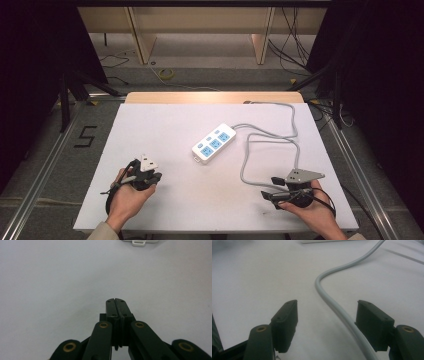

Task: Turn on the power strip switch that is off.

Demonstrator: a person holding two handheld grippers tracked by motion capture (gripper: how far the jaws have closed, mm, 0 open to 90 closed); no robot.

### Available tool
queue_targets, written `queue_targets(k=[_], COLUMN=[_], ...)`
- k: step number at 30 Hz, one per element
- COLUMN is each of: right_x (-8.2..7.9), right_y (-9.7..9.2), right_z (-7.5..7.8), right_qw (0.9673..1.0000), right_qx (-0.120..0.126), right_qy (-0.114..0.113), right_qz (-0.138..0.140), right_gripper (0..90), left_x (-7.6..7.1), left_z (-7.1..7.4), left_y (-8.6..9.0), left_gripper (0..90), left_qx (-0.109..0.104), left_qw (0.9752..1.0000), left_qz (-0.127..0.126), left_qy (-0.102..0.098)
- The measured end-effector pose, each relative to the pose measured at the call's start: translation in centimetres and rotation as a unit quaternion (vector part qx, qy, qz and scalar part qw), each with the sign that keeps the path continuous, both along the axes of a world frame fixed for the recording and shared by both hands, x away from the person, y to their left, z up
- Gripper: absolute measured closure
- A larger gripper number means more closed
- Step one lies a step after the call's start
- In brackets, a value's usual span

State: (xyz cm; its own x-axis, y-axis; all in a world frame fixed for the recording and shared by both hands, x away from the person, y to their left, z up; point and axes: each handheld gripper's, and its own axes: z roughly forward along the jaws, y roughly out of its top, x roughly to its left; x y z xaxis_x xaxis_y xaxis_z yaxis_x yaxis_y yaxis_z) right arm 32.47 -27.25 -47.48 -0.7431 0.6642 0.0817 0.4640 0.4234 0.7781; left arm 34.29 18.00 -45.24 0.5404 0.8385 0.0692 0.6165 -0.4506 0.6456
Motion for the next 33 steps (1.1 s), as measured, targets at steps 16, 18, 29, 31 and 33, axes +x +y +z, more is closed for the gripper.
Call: queue_targets(k=[16,18,29,31,33], right_x=[0.0,0.0,0.0,0.0,0.0], right_y=[0.1,0.1,0.1,0.1,0.1], right_z=[0.0,0.0,-0.1,-0.1,-0.1], right_qw=[1.0000,1.0000,1.0000,1.0000,1.0000], right_qx=[0.000,0.000,0.001,0.001,0.001], right_qy=[0.000,0.000,0.000,0.000,0.000], right_qz=[0.000,0.000,0.000,0.000,0.000], right_gripper=[34.8,34.8,34.8,34.8,34.8], left_x=[0.7,0.8,1.4,1.5,1.6], left_z=[0.4,0.5,0.7,0.8,0.8], left_y=[-0.6,-0.7,-1.4,-1.4,-1.5], left_gripper=[89.8,89.8,89.9,89.8,89.8], left_qx=[-0.005,-0.005,-0.003,-0.002,-0.002], left_qw=[1.0000,1.0000,1.0000,1.0000,1.0000], left_qz=[0.002,0.002,0.000,-0.001,-0.001], left_qy=[0.002,0.004,0.003,0.004,0.005])
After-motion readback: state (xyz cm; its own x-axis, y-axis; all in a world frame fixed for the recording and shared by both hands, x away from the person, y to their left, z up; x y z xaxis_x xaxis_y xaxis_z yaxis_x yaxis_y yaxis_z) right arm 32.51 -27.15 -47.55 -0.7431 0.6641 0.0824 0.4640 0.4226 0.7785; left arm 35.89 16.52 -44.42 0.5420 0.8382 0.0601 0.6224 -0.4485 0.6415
